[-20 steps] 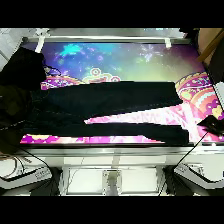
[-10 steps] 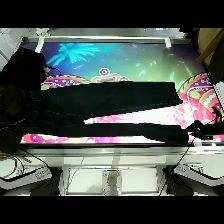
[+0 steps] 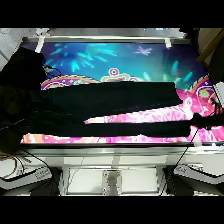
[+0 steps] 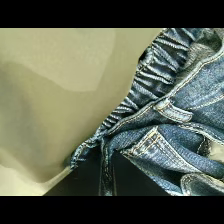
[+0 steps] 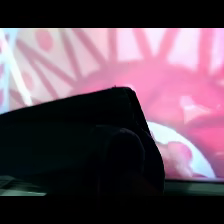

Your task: Fold the clothes and pants, and hang the long-sleeved shirts on hangers.

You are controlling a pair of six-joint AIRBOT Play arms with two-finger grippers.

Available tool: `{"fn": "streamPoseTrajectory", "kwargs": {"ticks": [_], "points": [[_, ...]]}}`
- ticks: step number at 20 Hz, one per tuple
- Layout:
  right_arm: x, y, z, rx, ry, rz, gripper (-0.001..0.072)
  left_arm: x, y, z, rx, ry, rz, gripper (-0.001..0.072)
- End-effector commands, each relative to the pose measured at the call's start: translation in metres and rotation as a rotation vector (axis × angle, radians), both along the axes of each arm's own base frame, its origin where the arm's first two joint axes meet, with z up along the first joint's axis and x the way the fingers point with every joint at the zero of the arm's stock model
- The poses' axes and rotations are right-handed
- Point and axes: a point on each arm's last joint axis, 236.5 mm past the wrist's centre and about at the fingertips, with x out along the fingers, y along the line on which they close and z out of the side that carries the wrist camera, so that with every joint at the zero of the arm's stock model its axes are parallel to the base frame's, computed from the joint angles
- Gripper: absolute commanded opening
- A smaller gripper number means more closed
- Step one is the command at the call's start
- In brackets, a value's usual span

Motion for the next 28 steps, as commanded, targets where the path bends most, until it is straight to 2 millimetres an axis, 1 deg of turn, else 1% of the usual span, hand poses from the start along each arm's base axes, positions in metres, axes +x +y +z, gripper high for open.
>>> {"fn": "streamPoseTrajectory", "kwargs": {"ticks": [1, 2, 3, 4, 5, 6, 7, 9, 10, 11, 12, 13, 14, 15, 16, 18, 19, 20, 21, 22, 24, 26, 28], "points": [[0.07, -0.025, 0.079, -0.064, -0.278, -0.05, 0.003, 0.003, 0.002, 0.001, 0.007, -0.019, 0.047, 0.0024], [0.088, -0.031, 0.106, -0.078, -0.364, -0.064, 0.003, 0.006, 0.001, 0.001, 0.005, -0.033, 0.055, 0.0024], [0.102, -0.035, 0.131, -0.098, -0.434, -0.066, 0.003, 0.009, -0.001, 0.001, -0.004, -0.048, 0.059, 0.0024], [0.108, -0.036, 0.148, -0.128, -0.475, -0.035, 0.003, 0.011, -0.003, 0.002, -0.015, -0.059, 0.063, 0.0024], [0.106, -0.035, 0.154, -0.149, -0.482, 0.008, 0.003, 0.012, -0.005, 0.003, -0.018, -0.066, 0.065, 0.0024], [0.1, -0.032, 0.152, -0.149, -0.459, 0.036, 0.003, 0.012, -0.005, 0.005, -0.016, -0.069, 0.065, 0.0024], [0.086, -0.03, 0.138, -0.153, -0.393, 0.07, 0.003, 0.01, -0.006, 0.007, -0.016, -0.07, 0.066, 0.0024], [0.045, -0.029, 0.095, -0.144, -0.216, 0.132, 0.003, -0.001, -0.009, 0.003, -0.02, -0.052, 0.067, 0.0024], [0.022, -0.028, 0.069, -0.117, -0.13, 0.125, 0.003, -0.011, -0.013, -0.004, -0.029, -0.029, 0.07, 0.0024], [0.0, -0.029, 0.044, -0.089, -0.054, 0.104, 0.003, -0.027, -0.016, -0.014, -0.036, 0.011, 0.068, 0.0024], [-0.029, -0.029, 0.018, -0.064, 0.028, 0.084, 0.003, -0.045, -0.018, -0.024, -0.037, 0.056, 0.073, 0.0024], [-0.055, -0.031, -0.003, -0.044, 0.098, 0.047, 0.003, -0.068, -0.017, -0.034, -0.029, 0.112, 0.077, 0.0024], [-0.078, -0.031, -0.018, -0.01, 0.146, 0.0, 0.003, -0.088, -0.016, -0.042, -0.026, 0.16, 0.088, 0.0024], [-0.097, -0.034, -0.029, 0.014, 0.177, -0.055, 0.003, -0.108, -0.015, -0.049, -0.033, 0.2, 0.112, 0.0024], [-0.109, -0.038, -0.034, 0.027, 0.191, -0.103, 0.0029, -0.117, -0.015, -0.053, -0.044, 0.208, 0.138, 0.0024], [-0.121, -0.045, -0.037, 0.041, 0.194, -0.169, 0.003, -0.122, -0.009, -0.055, -0.045, 0.197, 0.175, 0.0025], [-0.122, -0.047, -0.036, 0.041, 0.192, -0.182, 0.0031, -0.122, -0.008, -0.055, -0.044, 0.194, 0.177, 0.0024], [-0.121, -0.048, -0.035, 0.044, 0.189, -0.19, 0.0053, -0.121, -0.008, -0.055, -0.043, 0.193, 0.176, 0.0024], [-0.117, -0.05, -0.033, 0.045, 0.179, -0.207, 0.0225, -0.12, -0.009, -0.056, -0.048, 0.188, 0.178, 0.0025], [-0.108, -0.054, -0.027, 0.047, 0.156, -0.232, 0.0464, -0.12, -0.009, -0.056, -0.048, 0.188, 0.177, 0.0024], [-0.086, -0.066, -0.01, 0.046, 0.078, -0.279, 0.0473, -0.12, -0.009, -0.056, -0.048, 0.188, 0.177, 0.0024], [-0.059, -0.076, 0.009, 0.05, -0.032, -0.323, 0.0456, -0.12, -0.009, -0.056, -0.048, 0.187, 0.177, 0.0024], [-0.033, -0.083, 0.022, 0.046, -0.125, -0.354, 0.0456, -0.12, -0.01, -0.056, -0.048, 0.188, 0.177, 0.0025]]}}
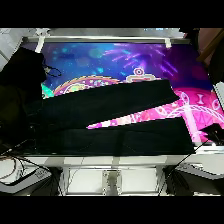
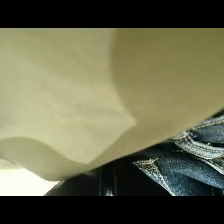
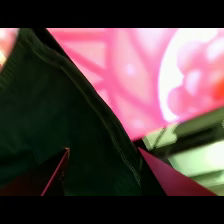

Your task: Fold the clothes and pants, and hang the long-sleeved shirts on hangers.

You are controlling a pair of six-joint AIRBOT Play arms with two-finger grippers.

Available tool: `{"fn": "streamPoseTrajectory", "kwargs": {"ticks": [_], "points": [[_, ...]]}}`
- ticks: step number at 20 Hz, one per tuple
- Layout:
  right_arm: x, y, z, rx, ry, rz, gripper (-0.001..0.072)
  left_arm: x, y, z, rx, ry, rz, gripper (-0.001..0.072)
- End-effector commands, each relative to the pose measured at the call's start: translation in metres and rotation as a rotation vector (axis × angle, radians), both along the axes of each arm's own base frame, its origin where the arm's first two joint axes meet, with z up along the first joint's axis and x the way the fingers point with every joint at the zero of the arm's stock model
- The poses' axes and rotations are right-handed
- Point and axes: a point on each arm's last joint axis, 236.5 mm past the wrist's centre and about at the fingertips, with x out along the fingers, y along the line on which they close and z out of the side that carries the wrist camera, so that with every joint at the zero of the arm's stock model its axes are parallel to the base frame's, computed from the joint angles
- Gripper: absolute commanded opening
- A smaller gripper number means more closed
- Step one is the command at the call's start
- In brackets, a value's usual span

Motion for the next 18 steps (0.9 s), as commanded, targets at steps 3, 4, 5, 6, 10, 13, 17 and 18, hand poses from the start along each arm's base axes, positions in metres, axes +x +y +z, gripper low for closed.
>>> {"fn": "streamPoseTrajectory", "kwargs": {"ticks": [3, 4, 5, 6, 10, 13, 17, 18], "points": [[0.07, -0.003, 0.023, -0.076, -0.168, -0.006, 0.0456, 0.0, 0.0, 0.0, -0.002, -0.001, 0.003, 0.0061], [0.082, 0.003, 0.018, -0.1, -0.167, 0.031, 0.0456, 0.0, 0.0, 0.0, -0.001, -0.001, 0.003, 0.0318], [0.097, 0.013, 0.011, -0.116, -0.167, 0.075, 0.0456, 0.0, 0.0, 0.001, 0.0, -0.003, 0.003, 0.0566], [0.11, 0.023, 0.001, -0.129, -0.161, 0.114, 0.0457, 0.002, 0.002, 0.002, 0.003, -0.006, 0.003, 0.0565], [0.14, 0.05, -0.043, -0.089, -0.098, 0.178, 0.0458, 0.003, 0.003, 0.002, 0.008, -0.011, 0.002, 0.0565], [0.136, 0.058, -0.058, -0.023, -0.024, 0.241, 0.0457, 0.003, 0.003, 0.002, 0.007, -0.01, 0.003, 0.0565], [0.111, 0.052, -0.064, -0.046, 0.077, 0.33, 0.0456, 0.004, 0.0, 0.001, -0.002, -0.018, 0.009, 0.0565], [0.102, 0.052, -0.066, -0.05, 0.11, 0.355, 0.0456, 0.007, -0.002, 0.001, -0.012, -0.029, 0.017, 0.0565]]}}
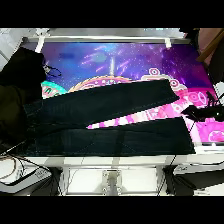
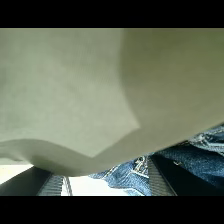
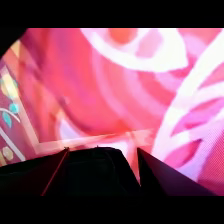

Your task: Fold the clothes and pants, and hang the long-sleeved shirts on hangers.

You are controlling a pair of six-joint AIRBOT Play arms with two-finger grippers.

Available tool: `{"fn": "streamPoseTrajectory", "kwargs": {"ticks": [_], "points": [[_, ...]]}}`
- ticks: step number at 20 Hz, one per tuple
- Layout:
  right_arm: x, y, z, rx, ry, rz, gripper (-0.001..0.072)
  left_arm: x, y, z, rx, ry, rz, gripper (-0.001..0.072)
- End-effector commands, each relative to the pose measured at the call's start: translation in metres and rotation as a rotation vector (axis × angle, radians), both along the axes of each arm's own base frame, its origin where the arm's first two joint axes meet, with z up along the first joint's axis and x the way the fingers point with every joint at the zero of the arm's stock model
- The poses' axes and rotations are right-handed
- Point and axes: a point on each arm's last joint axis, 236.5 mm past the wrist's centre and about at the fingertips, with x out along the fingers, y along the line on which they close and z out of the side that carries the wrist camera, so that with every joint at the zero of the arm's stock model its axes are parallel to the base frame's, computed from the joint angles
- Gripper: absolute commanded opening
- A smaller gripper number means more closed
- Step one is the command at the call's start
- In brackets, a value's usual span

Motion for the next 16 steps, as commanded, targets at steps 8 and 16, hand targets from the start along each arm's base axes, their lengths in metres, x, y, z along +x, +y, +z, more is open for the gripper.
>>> {"fn": "streamPoseTrajectory", "kwargs": {"ticks": [8, 16], "points": [[-0.025, 0.017, -0.006, 0.005, 0.1, 0.164, 0.0057, 0.007, -0.007, -0.001, -0.028, -0.029, 0.021, 0.0565], [0.068, -0.036, 0.06, -0.129, -0.172, -0.026, 0.003, 0.036, -0.01, 0.013, -0.058, -0.131, 0.066, 0.0436]]}}
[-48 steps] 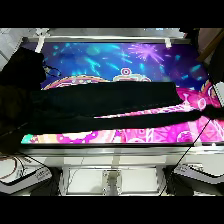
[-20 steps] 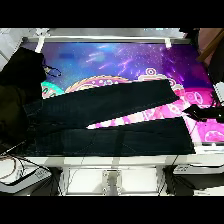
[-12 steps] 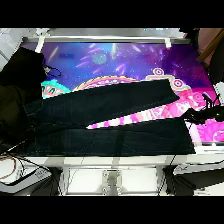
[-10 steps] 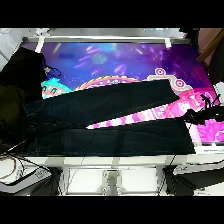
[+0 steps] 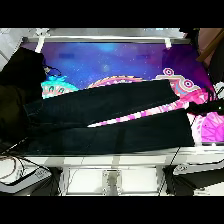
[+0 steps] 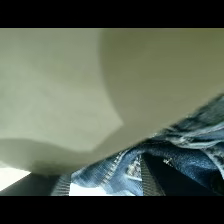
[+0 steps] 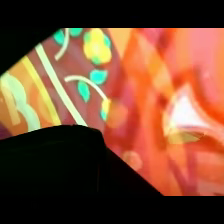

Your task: Fold the clothes and pants, and hang the long-sleeved shirts on hangers.

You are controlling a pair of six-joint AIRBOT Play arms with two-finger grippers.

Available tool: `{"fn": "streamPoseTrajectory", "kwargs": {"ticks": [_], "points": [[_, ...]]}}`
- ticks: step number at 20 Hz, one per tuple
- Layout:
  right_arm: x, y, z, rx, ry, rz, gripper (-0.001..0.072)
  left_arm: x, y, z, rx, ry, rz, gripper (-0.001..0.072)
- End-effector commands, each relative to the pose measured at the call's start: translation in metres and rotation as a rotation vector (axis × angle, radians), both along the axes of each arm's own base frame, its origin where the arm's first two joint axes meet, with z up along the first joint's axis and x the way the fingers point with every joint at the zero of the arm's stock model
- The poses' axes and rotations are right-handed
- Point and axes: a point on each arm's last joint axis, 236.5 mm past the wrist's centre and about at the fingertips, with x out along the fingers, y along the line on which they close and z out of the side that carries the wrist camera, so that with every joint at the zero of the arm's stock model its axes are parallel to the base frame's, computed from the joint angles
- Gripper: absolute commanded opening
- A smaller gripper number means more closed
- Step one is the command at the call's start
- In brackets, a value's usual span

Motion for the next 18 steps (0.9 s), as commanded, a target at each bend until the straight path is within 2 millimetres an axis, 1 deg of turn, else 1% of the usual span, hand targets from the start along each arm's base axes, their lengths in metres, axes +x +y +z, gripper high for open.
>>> {"fn": "streamPoseTrajectory", "kwargs": {"ticks": [1, 2, 3, 4, 5, 6, 7, 8, 10, 11, 12, 13, 14, 16, 17, 18], "points": [[0.041, -0.032, 0.03, -0.086, -0.123, -0.117, 0.003, 0.03, -0.001, 0.014, -0.02, -0.108, 0.04, 0.0437], [0.047, -0.034, 0.03, -0.103, -0.138, -0.124, 0.0031, 0.041, 0.0, 0.018, -0.024, -0.147, 0.051, 0.044], [0.049, -0.032, 0.027, -0.107, -0.136, -0.12, 0.0031, 0.047, -0.001, 0.021, -0.028, -0.168, 0.056, 0.045], [0.05, -0.03, 0.025, -0.099, -0.13, -0.124, 0.0052, 0.049, -0.001, 0.022, -0.026, -0.169, 0.051, 0.045], [0.051, -0.028, 0.025, -0.086, -0.122, -0.142, 0.021, 0.047, -0.004, 0.022, -0.033, -0.161, 0.047, 0.045], [0.05, -0.026, 0.026, -0.072, -0.115, -0.154, 0.047, 0.045, -0.006, 0.022, -0.045, -0.149, 0.047, 0.0451], [0.047, -0.022, 0.028, -0.063, -0.106, -0.143, 0.0495, 0.041, -0.009, 0.022, -0.057, -0.134, 0.046, 0.045], [0.04, -0.018, 0.031, -0.055, -0.089, -0.125, 0.0495, 0.036, -0.014, 0.022, -0.078, -0.115, 0.023, 0.0451], [0.02, -0.007, 0.041, -0.014, -0.042, -0.084, 0.0494, 0.025, -0.025, 0.018, -0.087, -0.107, -0.007, 0.045], [0.008, 0.0, 0.048, 0.011, -0.019, -0.056, 0.0495, 0.015, -0.031, 0.015, -0.082, -0.102, -0.019, 0.045], [-0.005, 0.005, 0.057, 0.03, 0.002, -0.036, 0.0494, 0.003, -0.036, 0.012, -0.067, -0.097, -0.024, 0.0451], [-0.016, 0.005, 0.066, 0.03, 0.012, -0.031, 0.0495, -0.009, -0.043, 0.009, -0.053, -0.097, -0.025, 0.045], [-0.024, 0.003, 0.078, 0.024, 0.004, -0.037, 0.0494, -0.017, -0.046, 0.01, -0.032, -0.113, -0.035, 0.045], [-0.035, -0.002, 0.105, -0.011, -0.039, -0.057, 0.0495, -0.016, -0.04, 0.024, 0.042, -0.179, -0.025, 0.045], [-0.039, -0.004, 0.117, -0.031, -0.06, -0.066, 0.0494, -0.022, -0.039, 0.028, 0.051, -0.175, -0.02, 0.0451], [-0.043, -0.006, 0.128, -0.052, -0.082, -0.075, 0.0495, -0.036, -0.039, 0.029, 0.046, -0.129, -0.009, 0.0514]]}}
